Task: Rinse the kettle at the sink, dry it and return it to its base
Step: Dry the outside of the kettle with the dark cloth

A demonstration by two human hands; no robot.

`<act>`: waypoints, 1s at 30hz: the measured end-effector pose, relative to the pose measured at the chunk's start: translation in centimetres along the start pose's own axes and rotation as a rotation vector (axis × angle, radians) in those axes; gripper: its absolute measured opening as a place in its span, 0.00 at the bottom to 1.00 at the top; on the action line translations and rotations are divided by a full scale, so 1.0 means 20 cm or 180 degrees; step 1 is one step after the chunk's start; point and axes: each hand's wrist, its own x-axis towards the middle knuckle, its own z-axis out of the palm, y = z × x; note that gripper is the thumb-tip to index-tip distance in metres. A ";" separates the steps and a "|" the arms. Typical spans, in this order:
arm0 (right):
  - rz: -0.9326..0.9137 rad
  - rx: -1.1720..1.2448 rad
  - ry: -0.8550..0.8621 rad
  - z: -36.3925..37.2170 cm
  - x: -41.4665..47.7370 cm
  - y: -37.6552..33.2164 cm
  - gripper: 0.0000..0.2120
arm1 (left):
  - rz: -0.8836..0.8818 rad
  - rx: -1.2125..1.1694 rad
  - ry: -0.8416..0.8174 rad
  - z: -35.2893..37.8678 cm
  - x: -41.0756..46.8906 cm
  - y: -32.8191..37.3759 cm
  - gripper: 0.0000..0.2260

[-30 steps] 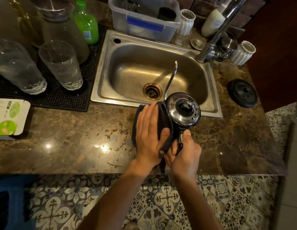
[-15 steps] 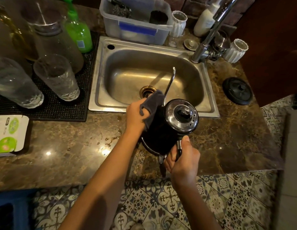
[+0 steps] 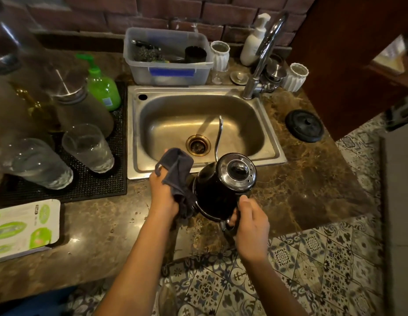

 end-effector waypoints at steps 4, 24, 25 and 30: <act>-0.0163 -0.0340 0.0517 -0.05 -0.04 -0.11 0.09 | -0.0542 -0.0147 -0.0144 0.05 -0.21 0.14 0.17; 0.0057 0.1001 -0.0493 -0.44 -0.07 -0.71 0.12 | -0.1210 0.0137 -0.1814 0.41 -0.96 0.26 0.32; 0.0014 0.1079 -0.0432 -0.47 -0.06 -0.70 0.11 | -0.1190 0.0212 -0.1834 0.43 -0.98 0.24 0.32; 0.0063 0.1495 -0.0425 -0.64 0.03 -0.67 0.09 | -0.1243 0.0406 -0.1480 0.54 -0.99 0.13 0.21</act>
